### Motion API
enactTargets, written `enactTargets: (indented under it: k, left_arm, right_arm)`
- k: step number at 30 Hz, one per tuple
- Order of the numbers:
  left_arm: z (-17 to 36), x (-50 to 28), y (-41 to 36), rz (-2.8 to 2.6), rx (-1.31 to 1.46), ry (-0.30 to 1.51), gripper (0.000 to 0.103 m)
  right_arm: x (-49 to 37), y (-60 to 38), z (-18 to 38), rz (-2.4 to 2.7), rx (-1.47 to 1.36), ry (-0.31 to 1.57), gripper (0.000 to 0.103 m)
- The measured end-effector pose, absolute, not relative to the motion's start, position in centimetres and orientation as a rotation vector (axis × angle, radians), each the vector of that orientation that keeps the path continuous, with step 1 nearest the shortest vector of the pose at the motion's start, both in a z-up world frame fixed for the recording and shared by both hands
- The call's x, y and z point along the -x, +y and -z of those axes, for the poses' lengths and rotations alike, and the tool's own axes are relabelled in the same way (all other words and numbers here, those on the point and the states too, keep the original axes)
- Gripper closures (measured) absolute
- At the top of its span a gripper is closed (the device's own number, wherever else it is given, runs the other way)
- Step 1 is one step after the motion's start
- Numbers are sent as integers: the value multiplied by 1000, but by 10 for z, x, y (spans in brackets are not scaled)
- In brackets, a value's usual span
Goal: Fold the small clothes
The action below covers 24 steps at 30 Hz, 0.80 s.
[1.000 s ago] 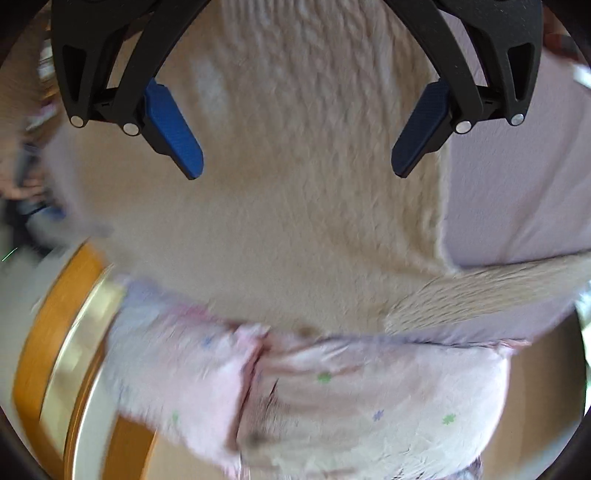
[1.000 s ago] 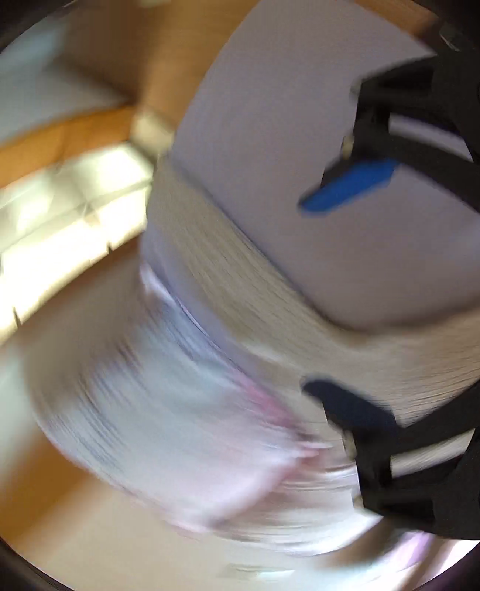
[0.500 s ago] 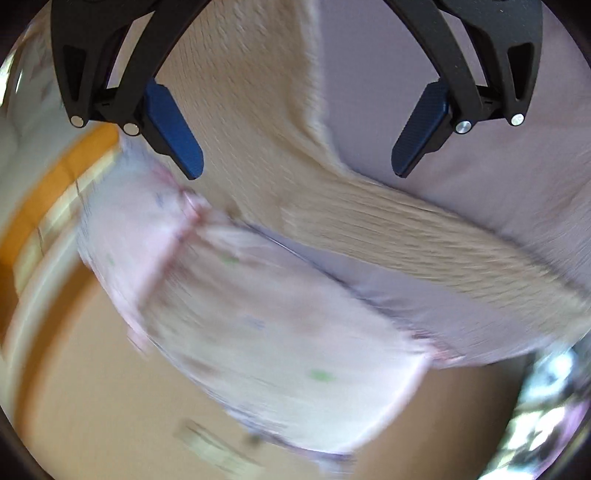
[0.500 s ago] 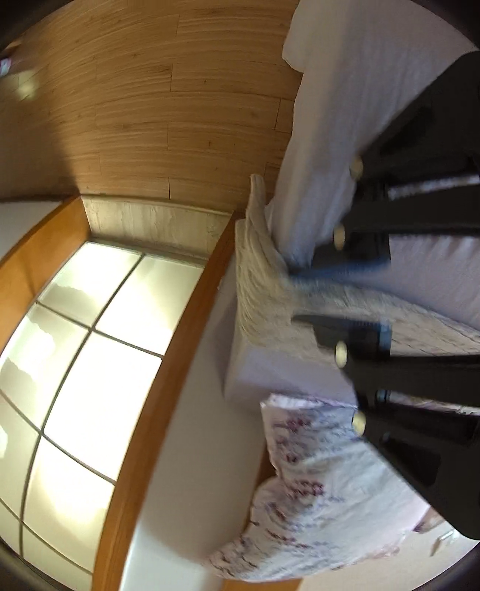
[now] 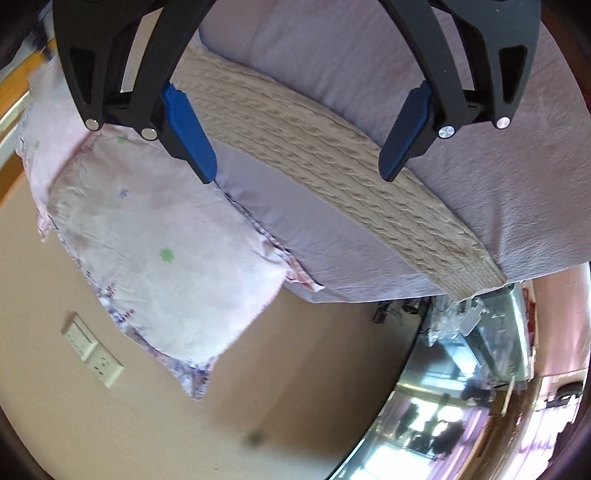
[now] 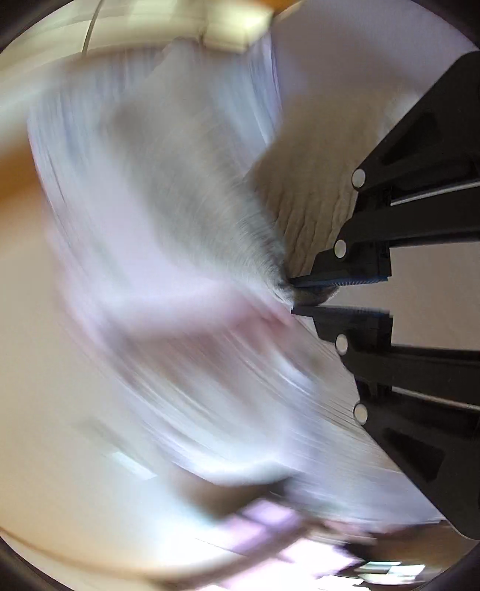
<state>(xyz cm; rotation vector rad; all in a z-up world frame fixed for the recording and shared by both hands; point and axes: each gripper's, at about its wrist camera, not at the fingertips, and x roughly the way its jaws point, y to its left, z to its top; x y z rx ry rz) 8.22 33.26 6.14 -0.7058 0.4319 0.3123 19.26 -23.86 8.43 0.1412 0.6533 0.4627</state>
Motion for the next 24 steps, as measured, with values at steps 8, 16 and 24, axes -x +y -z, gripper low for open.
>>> enactTargets:
  k: [8, 16, 24]
  left_arm:
    - [-32, -80, 377, -367, 884, 479, 36]
    - [5, -78, 425, -424, 1130, 483, 65]
    - [13, -92, 441, -411, 1186, 515, 97]
  right_arm:
    - [-157, -210, -85, -490, -95, 633, 30]
    - [-140, -290, -77, -321, -277, 646, 27]
    - [-130, -322, -66, -272, -376, 631, 26]
